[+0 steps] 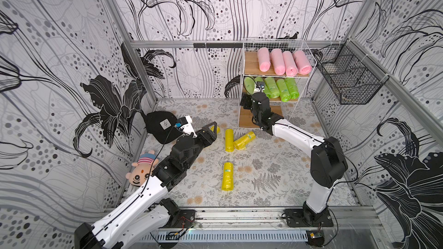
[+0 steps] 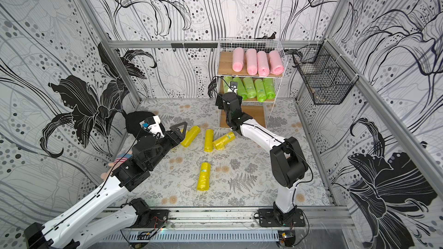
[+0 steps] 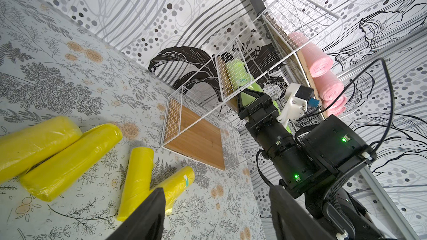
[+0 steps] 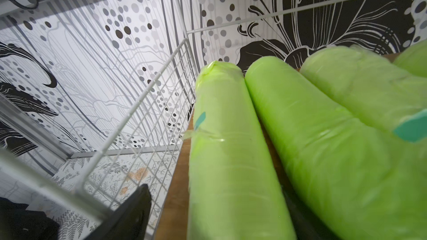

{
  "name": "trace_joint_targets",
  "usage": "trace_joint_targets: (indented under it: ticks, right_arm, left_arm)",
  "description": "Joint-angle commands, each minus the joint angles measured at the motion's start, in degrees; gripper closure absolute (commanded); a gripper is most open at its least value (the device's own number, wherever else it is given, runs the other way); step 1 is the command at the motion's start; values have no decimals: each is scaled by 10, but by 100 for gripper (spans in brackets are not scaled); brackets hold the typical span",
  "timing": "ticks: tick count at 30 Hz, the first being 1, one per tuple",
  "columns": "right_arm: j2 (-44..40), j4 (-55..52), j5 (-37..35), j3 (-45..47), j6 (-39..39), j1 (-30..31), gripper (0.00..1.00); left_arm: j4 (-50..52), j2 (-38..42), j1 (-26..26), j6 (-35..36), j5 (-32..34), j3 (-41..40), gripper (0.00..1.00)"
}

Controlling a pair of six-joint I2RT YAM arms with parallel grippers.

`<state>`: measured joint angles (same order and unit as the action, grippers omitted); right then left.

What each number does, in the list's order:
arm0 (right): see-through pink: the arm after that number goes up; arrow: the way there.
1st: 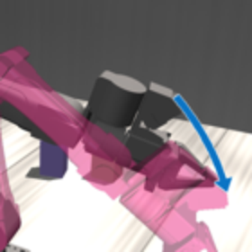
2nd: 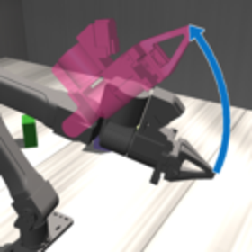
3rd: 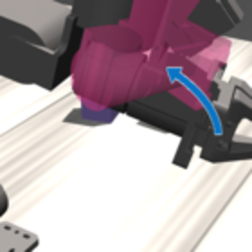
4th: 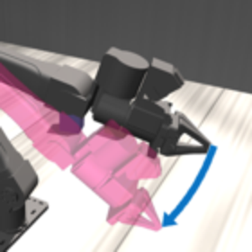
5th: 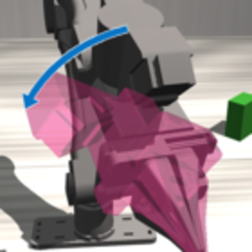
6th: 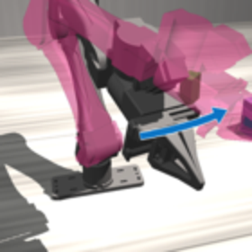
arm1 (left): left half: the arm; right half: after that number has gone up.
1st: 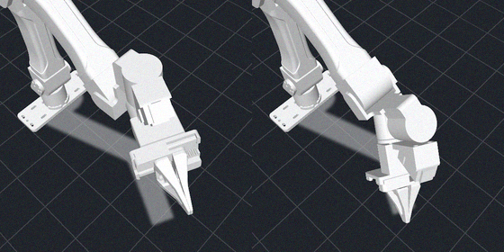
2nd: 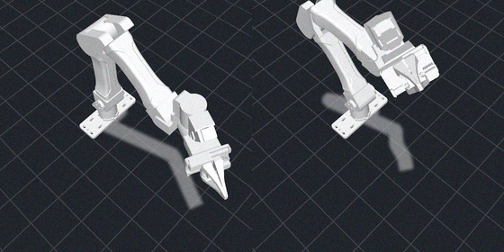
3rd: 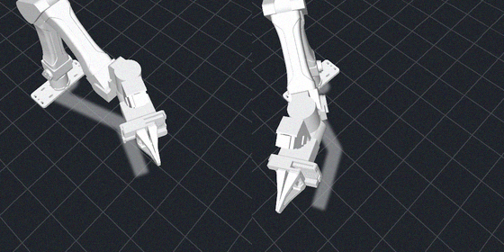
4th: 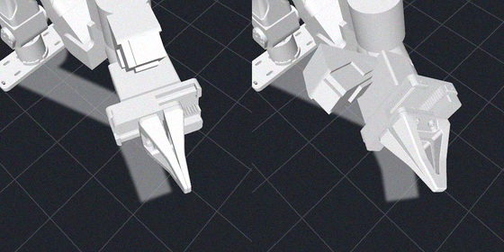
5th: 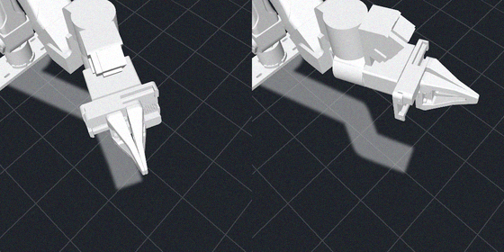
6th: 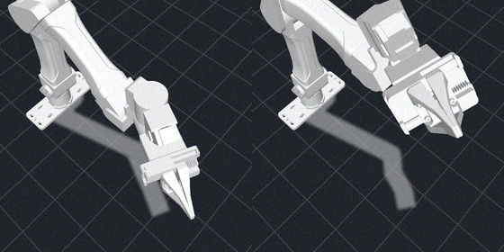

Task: Sort the rolls of trash bags by color and place them on the shelf
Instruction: Place the roll of trash bags on the shelf.

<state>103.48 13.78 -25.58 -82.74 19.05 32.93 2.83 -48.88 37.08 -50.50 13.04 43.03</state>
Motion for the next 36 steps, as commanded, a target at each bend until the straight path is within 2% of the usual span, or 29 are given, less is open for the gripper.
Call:
trace_joint_targets:
  ticks: [1,6,12,16,19,25,31,36]
  right_arm:
    - [-40,-9,31,15,28,4,14]
    - [-74,-25,53,40,53,4,13]
    - [-167,-70,107,94,94,4,13]
    - [-248,-159,130,107,42,-3,14]
    - [-288,-237,169,103,-9,-40,17]
    - [-310,-281,258,117,-58,-143,26]
    - [-285,-219,244,147,-84,-197,38]
    - [-238,-101,247,175,-66,-229,46]
  left_arm:
    - [-12,0,-3,1,-7,1,26]
    - [-14,-3,-3,2,-11,0,26]
    - [-6,-15,-3,21,-24,10,26]
    - [39,-51,-3,61,-59,49,25]
    - [71,-93,-3,89,-90,81,25]
    - [58,-152,-3,110,-138,101,25]
    - [98,-200,-3,134,-146,128,25]
    - [95,-216,-3,132,-162,128,25]
